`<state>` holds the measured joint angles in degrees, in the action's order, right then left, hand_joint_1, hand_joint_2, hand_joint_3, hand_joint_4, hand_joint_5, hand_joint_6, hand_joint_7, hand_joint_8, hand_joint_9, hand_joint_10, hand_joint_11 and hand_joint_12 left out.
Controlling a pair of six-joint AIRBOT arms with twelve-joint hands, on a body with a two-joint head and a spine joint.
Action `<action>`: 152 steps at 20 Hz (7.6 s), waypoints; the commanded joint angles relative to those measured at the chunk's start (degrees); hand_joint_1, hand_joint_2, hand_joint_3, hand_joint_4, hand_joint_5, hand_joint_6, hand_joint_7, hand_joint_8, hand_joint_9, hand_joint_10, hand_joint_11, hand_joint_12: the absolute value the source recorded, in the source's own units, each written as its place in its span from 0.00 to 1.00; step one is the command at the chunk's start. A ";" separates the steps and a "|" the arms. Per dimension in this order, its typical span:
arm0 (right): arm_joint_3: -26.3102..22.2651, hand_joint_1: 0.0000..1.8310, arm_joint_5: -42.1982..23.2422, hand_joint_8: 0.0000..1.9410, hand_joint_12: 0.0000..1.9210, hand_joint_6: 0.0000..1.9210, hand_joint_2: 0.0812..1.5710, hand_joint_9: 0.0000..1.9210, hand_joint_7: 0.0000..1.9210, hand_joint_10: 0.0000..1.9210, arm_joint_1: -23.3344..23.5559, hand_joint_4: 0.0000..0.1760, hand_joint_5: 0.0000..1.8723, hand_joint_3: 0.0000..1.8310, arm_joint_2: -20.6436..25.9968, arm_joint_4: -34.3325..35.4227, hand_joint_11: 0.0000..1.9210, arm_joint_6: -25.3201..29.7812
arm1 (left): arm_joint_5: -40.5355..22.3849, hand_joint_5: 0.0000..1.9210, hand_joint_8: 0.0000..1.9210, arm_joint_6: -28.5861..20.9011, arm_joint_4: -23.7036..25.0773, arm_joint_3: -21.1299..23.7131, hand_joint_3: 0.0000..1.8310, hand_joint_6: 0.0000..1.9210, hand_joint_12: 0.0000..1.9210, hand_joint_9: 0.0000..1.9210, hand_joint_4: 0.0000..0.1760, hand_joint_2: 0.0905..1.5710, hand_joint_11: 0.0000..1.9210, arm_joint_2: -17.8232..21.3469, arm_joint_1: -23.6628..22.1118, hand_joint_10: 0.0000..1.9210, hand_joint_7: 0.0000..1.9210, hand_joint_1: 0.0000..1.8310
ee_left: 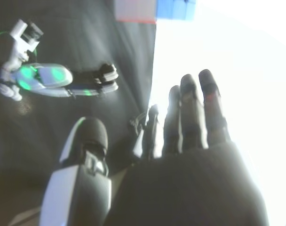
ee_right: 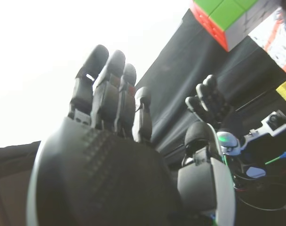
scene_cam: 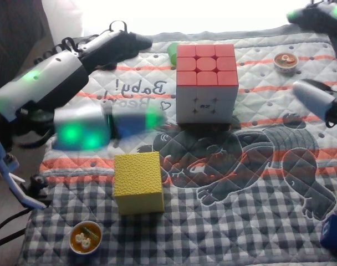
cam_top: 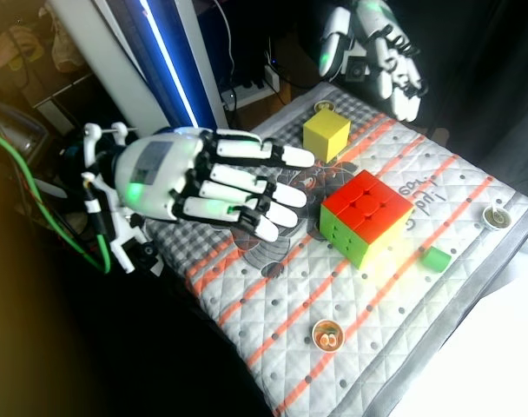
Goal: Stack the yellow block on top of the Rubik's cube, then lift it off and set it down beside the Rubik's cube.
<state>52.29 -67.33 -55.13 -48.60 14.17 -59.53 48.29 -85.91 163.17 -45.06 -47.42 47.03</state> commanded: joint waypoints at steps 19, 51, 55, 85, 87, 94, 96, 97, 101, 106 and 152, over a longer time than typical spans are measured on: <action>0.13 0.24 -6.17 0.44 0.94 0.29 0.78 0.15 0.24 0.60 0.04 0.00 0.21 0.00 0.13 0.41 0.00 1.68 | -16.96 0.14 0.00 -7.34 9.40 0.29 0.00 0.00 0.61 0.06 0.45 0.45 0.00 1.01 -2.39 0.06 0.09 0.39; 0.41 0.46 -6.33 0.67 1.00 0.53 0.83 0.28 0.32 0.82 -0.08 0.00 0.23 0.03 -0.09 0.08 0.21 3.68 | 1.10 0.40 0.00 -3.67 4.62 -1.65 0.00 0.69 0.41 0.14 0.05 0.77 0.00 0.93 -6.88 0.13 0.30 0.54; 0.83 0.48 -6.32 0.66 1.00 0.53 0.83 0.25 0.31 0.79 -0.18 0.00 0.23 0.03 -0.64 0.08 0.16 3.68 | -3.70 0.41 0.00 -3.66 6.67 -7.02 0.00 0.68 0.62 0.22 0.00 0.76 0.00 -3.14 -14.65 0.05 0.30 0.57; 2.01 0.44 -6.27 0.70 1.00 0.48 0.85 0.24 0.26 0.84 -0.30 0.00 0.20 0.01 -2.03 -0.31 0.17 4.32 | -30.77 0.18 0.00 -3.72 4.43 -32.28 0.00 0.00 0.61 0.05 0.55 0.56 0.00 -26.24 -26.82 0.13 0.13 0.48; 2.04 0.43 -6.27 0.67 0.99 0.47 0.86 0.31 0.29 0.82 -0.30 0.00 0.21 0.01 -2.03 -0.30 0.24 4.36 | -30.89 0.15 0.00 -3.72 4.29 -32.38 0.00 0.00 0.71 0.02 0.73 0.55 0.00 -26.24 -26.70 0.25 0.13 0.46; 2.05 0.43 -6.28 0.68 1.00 0.49 0.85 0.24 0.24 0.80 -0.29 0.00 0.17 0.00 -2.01 -0.28 0.16 4.47 | -28.59 0.07 0.00 -3.74 2.88 -31.51 0.00 0.00 0.74 0.00 0.85 0.55 0.00 -25.38 -25.53 0.23 0.09 0.45; 2.05 0.44 -6.28 0.60 0.96 0.48 0.82 0.16 0.18 0.71 -0.27 0.00 0.12 0.00 -2.01 -0.26 0.09 4.47 | -25.97 0.04 0.00 -3.74 2.27 -30.12 0.01 0.01 0.11 0.00 0.57 0.59 0.00 -24.06 -25.04 0.02 0.01 0.39; 2.09 0.43 -6.28 0.53 0.92 0.48 0.81 0.15 0.16 0.64 -0.20 0.00 0.11 0.00 -2.00 -0.25 0.09 4.47 | -24.43 0.04 0.00 -3.74 1.71 -29.41 0.01 0.01 0.02 0.00 0.36 0.60 0.00 -23.26 -24.87 0.00 0.00 0.37; 2.13 0.42 -6.28 0.31 0.82 0.36 0.73 0.10 0.15 0.45 0.02 0.00 0.12 0.00 -2.01 -0.26 0.01 4.47 | -16.73 0.01 0.02 -3.72 -0.41 -26.21 0.00 0.00 0.62 0.07 0.99 0.56 0.00 -19.52 -24.70 0.06 0.08 0.22; 2.97 0.37 -6.23 0.07 0.68 0.24 0.64 0.06 0.15 0.30 2.19 0.00 0.08 0.00 -2.02 -0.63 0.00 4.47 | -4.06 0.04 0.00 -3.71 -1.34 -18.44 0.00 0.00 0.70 0.00 1.00 0.61 0.00 -12.84 -20.54 0.20 0.11 0.37; 24.36 0.64 29.53 0.87 1.00 0.63 0.80 0.12 0.28 0.92 27.95 0.00 0.44 0.00 -21.53 -6.93 0.01 4.47 | 23.16 0.15 0.01 -8.26 -6.51 -2.96 0.00 0.00 0.70 0.04 0.00 0.80 0.00 -1.91 -1.00 0.39 0.18 0.32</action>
<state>76.49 -31.51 -27.90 -70.11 7.70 -54.85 64.07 -93.51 155.00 -48.07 -49.54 46.37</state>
